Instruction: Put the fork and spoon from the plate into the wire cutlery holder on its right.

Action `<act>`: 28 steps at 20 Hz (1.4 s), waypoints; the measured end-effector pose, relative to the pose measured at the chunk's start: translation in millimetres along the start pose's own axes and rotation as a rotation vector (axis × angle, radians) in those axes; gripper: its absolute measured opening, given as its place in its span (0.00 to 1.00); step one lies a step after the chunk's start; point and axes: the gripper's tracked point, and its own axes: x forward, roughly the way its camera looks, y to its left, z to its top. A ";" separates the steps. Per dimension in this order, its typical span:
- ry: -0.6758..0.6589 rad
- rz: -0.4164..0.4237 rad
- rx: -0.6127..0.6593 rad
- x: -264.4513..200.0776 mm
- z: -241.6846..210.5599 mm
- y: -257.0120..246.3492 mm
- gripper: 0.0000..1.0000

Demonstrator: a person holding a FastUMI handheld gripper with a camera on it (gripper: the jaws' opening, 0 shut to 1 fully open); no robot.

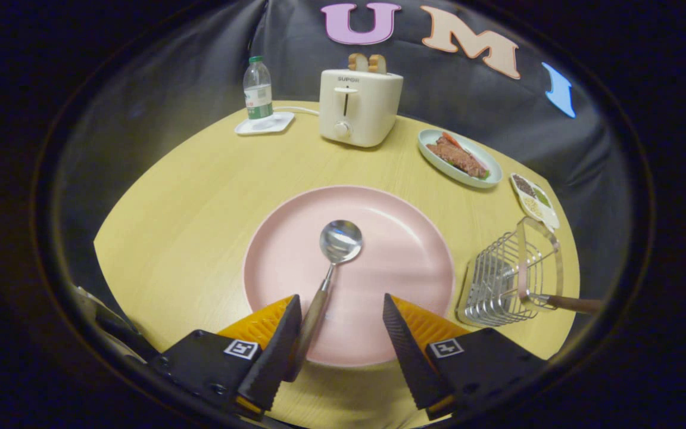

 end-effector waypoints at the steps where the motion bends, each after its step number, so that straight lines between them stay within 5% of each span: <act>1: 0.010 0.001 -0.001 2.2 -0.8 1.0 0.81; 10: 0.056 0.010 -0.001 6.9 -10.0 1.9 0.16; 13: 0.087 0.011 0.027 4.7 -11.9 -1.6 0.06; 28: 0.166 0.053 -0.078 -51.4 21.4 -40.1 0.06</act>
